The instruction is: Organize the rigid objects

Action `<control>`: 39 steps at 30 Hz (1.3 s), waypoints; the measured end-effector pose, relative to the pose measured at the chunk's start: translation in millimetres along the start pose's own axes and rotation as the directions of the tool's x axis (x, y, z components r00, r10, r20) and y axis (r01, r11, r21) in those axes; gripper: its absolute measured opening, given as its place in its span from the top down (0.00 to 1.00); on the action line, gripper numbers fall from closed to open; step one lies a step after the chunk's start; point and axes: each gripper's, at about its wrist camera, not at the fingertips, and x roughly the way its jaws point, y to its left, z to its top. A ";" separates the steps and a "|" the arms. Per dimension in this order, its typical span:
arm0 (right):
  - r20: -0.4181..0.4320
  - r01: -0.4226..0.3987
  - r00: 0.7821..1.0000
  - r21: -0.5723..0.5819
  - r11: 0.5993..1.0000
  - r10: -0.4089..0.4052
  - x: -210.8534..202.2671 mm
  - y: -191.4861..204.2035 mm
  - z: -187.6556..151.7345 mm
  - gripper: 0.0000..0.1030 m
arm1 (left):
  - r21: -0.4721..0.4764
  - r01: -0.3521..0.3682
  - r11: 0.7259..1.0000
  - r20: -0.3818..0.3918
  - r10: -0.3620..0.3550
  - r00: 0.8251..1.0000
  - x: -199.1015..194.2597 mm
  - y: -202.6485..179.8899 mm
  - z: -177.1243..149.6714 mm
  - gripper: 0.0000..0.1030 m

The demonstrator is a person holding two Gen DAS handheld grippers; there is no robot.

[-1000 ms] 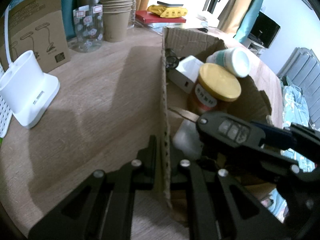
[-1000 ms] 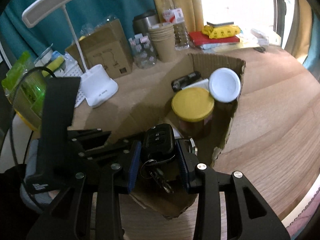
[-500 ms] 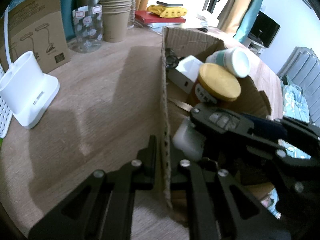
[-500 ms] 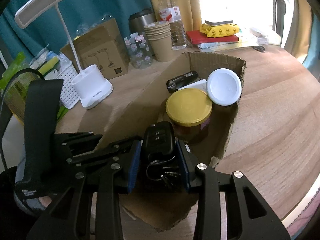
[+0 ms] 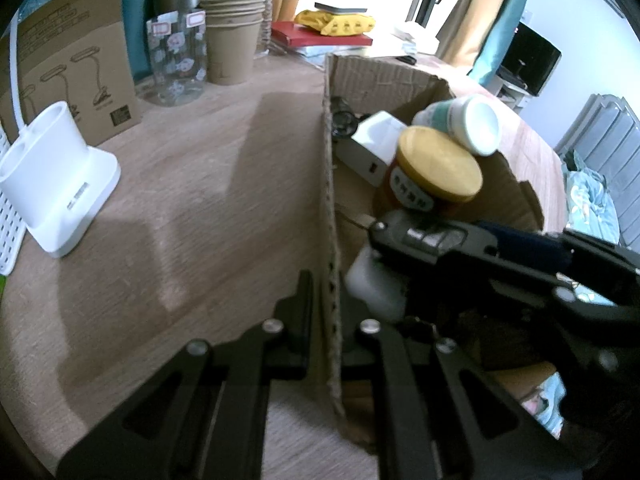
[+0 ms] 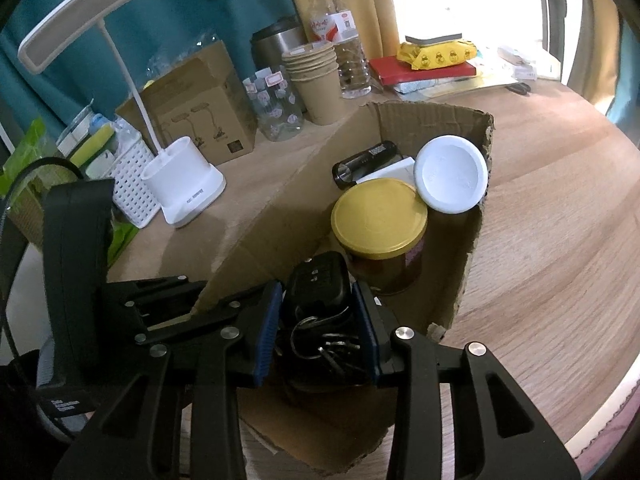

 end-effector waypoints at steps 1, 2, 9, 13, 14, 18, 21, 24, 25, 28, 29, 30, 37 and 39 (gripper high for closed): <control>0.004 -0.001 1.000 0.000 1.000 0.001 -1.2 -0.1 0.0 0.50 | 0.000 0.000 1.000 0.000 0.000 1.000 0.1 0.3 0.1 0.92; 0.010 0.000 1.000 0.002 1.000 0.000 -2.8 -0.3 0.0 0.47 | 0.000 0.001 1.000 0.000 -0.001 1.000 0.1 0.4 0.0 0.92; 0.040 0.021 0.999 0.008 1.000 -0.021 -13.7 -1.3 3.5 0.43 | 0.001 0.001 1.000 0.001 -0.001 1.000 0.3 1.5 0.4 0.92; 0.063 0.047 0.997 0.006 0.999 -0.047 -24.2 -1.8 5.0 0.34 | 0.002 0.000 1.000 0.002 0.000 1.000 0.5 1.7 0.4 0.92; 0.070 0.055 0.996 0.008 0.998 -0.055 -27.1 -2.6 5.4 0.34 | 0.002 0.000 1.000 0.002 0.000 1.000 0.5 1.7 0.4 0.92; 0.098 0.089 0.991 0.023 0.996 -0.091 -38.9 -8.4 7.0 0.34 | 0.004 -0.001 1.000 0.002 0.001 1.000 0.7 2.2 0.7 0.92; 0.115 0.119 0.986 0.034 0.992 -0.122 -46.7 -13.4 8.0 0.33 | 0.004 -0.002 1.000 0.003 0.002 1.000 0.9 2.5 1.1 0.92; 0.135 0.164 0.976 0.045 0.985 -0.168 -55.5 -18.7 9.3 0.33 | 0.005 -0.003 1.000 0.003 0.003 1.000 0.6 1.6 0.5 0.92; 0.143 0.172 0.974 0.048 0.984 -0.177 -59.0 -20.6 9.7 0.33 | 0.005 -0.003 1.000 0.004 0.003 1.000 0.5 1.4 0.3 0.92; 0.161 0.198 0.965 0.061 0.978 -0.205 -66.8 -25.7 10.1 0.32 | 0.006 -0.004 1.000 0.004 0.004 1.000 0.5 1.3 0.3 0.92; 0.166 0.204 0.963 0.066 0.977 -0.212 -69.3 -27.7 9.8 0.31 | 0.005 -0.004 1.000 0.004 0.004 1.000 0.5 1.4 0.2 0.92; 0.170 0.209 0.961 0.070 0.975 -0.218 -71.0 -29.5 9.5 0.27 | 0.005 -0.004 1.000 0.003 0.004 1.000 0.5 1.3 0.1 0.92; 0.206 0.268 0.936 0.105 0.958 -0.285 -87.0 -39.5 3.9 0.24 | 0.008 -0.007 1.000 0.005 0.007 1.000 0.3 2.1 1.1 0.92; 0.220 0.282 0.927 0.121 0.952 -0.303 -92.1 -42.3 0.5 0.20 | 0.011 -0.009 1.000 0.006 0.009 1.000 0.3 2.7 1.7 0.92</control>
